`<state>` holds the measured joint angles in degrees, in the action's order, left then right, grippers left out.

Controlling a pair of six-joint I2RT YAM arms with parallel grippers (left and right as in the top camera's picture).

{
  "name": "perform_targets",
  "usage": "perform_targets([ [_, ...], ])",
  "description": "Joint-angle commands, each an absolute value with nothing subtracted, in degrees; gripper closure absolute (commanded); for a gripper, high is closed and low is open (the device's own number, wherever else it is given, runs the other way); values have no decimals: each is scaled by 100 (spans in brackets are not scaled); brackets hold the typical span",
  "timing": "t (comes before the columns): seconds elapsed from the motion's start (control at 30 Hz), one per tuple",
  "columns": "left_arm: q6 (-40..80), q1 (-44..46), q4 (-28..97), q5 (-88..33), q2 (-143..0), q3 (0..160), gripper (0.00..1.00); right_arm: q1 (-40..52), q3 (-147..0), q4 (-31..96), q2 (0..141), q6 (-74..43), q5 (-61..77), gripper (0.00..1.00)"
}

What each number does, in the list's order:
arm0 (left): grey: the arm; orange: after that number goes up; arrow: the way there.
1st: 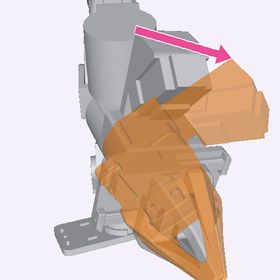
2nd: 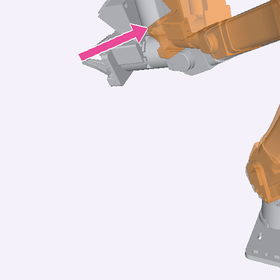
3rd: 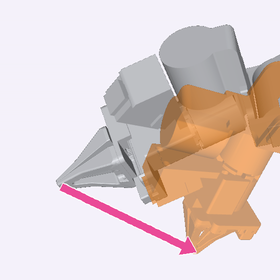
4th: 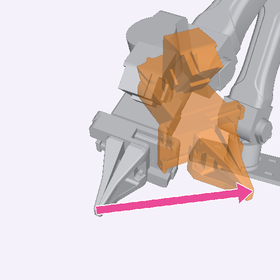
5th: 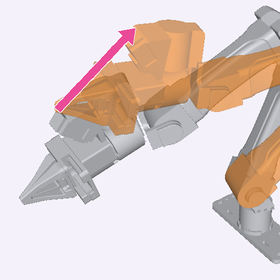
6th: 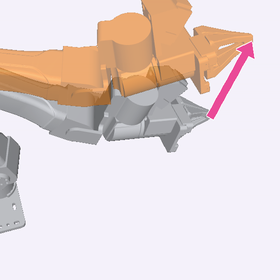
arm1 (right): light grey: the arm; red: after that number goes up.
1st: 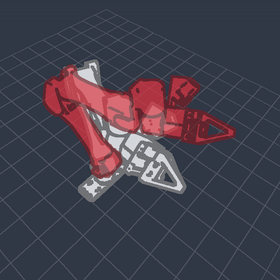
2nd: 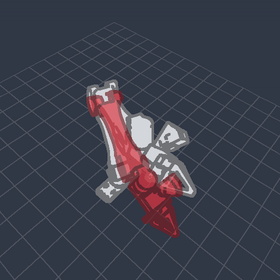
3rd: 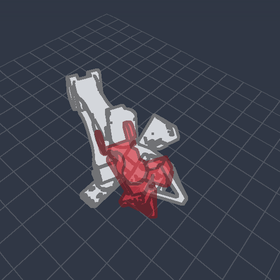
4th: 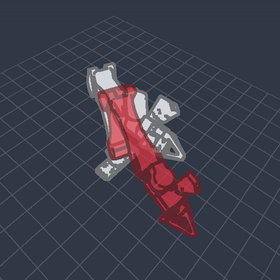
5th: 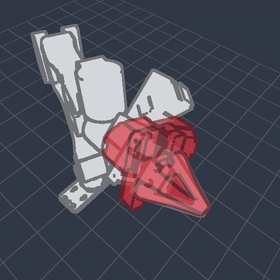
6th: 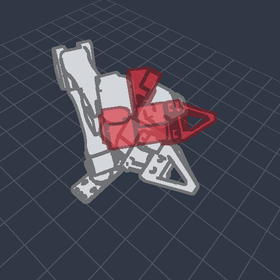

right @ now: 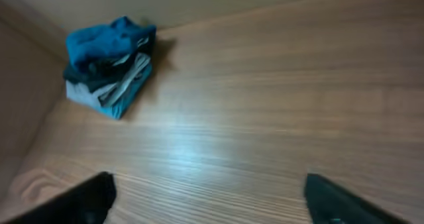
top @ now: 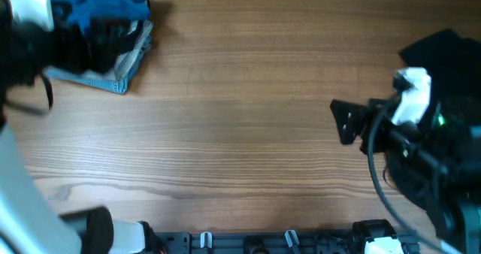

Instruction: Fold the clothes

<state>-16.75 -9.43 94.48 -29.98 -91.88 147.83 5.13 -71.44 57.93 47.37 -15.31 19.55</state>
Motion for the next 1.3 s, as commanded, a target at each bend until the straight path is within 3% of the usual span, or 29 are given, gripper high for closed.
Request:
perform_targets([
  [0.0,-64,-784,9653,-2296,-8663,14501,0,530,-7212,5942,4316,-1507,1634,0],
  [0.23,-80,-534,9625,-1925,-6718,12829,0,530,-7210,6576,4077,-1522,1653,0],
  [0.53,-80,-534,9649,-1918,-5511,12820,0,530,-7210,6768,4077,-1518,1651,0],
  [0.6,-80,-534,9649,-1918,-5332,12820,0,530,-7205,6912,4077,-1085,956,0],
  [0.7,-80,-537,9649,-1918,-5229,12820,0,401,-6884,5957,3887,539,716,0],
  [0.77,-80,-534,9649,-1918,-5223,12820,0,204,-6357,5194,3422,1011,1009,0],
  [1.07,-80,-537,9649,-1918,-5223,12820,0,45,-3245,3524,534,1031,1286,0],
  [1.27,-80,-534,9649,-1918,-5223,12820,0,45,-1039,690,19,1035,2261,0],
])
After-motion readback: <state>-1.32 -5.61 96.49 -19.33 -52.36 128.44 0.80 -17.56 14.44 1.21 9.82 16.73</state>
